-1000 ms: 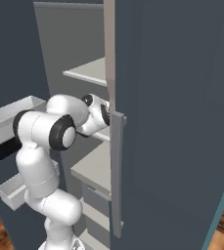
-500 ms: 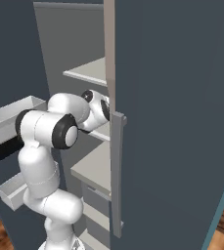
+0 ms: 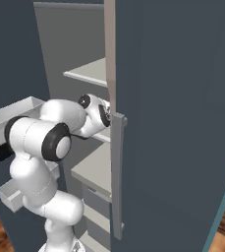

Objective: Take the cucumber and broccoli from the highest rack and move them to the second highest rack where the potato and garlic are located, to maximize freezer space. Close the freezer door after rearranging.

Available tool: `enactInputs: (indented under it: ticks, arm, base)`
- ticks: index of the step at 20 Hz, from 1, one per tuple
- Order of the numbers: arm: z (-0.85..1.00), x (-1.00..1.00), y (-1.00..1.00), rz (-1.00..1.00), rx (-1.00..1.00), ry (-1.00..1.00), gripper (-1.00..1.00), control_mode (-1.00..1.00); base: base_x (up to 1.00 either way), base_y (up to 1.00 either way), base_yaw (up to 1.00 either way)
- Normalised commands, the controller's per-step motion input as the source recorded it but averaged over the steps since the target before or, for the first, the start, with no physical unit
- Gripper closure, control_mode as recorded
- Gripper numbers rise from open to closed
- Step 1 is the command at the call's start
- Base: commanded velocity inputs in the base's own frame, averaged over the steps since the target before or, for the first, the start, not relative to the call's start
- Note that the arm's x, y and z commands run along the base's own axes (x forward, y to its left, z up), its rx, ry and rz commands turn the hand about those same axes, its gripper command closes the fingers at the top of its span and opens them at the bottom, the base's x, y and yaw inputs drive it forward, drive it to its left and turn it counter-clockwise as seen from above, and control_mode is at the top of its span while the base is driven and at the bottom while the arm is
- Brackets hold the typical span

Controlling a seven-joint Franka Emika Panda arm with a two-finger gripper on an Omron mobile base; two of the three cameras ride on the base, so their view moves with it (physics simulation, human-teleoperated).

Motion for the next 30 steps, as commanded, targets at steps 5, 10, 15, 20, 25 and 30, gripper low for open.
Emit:
enactInputs:
  ticks: [5,10,15,20,25,30]
  arm:
    - [0.1,-0.49,0.06,0.0,0.0,-0.01,-1.0,-1.0]
    - [0.2,-0.18,0.14,-0.03,0.0,0.0,-1.0,-1.0]
    - [0.0,0.31,0.01,-0.01,0.0,0.15,-1.0,-1.0]
    - [-0.09,0.38,-0.03,0.0,0.0,0.04,-1.0,-1.0]
    - [-0.18,0.25,-0.22,0.0,0.0,0.0,-1.0,-1.0]
    - [-0.26,0.22,-0.22,0.0,0.0,0.05,-1.0,-1.0]
  base:
    - [0.0,0.0,0.0]
    - [0.0,0.0,0.0]
    - [0.0,0.0,0.0]
    - [0.0,0.0,0.0]
    - [0.0,0.0,0.0]
    - [0.0,0.0,0.0]
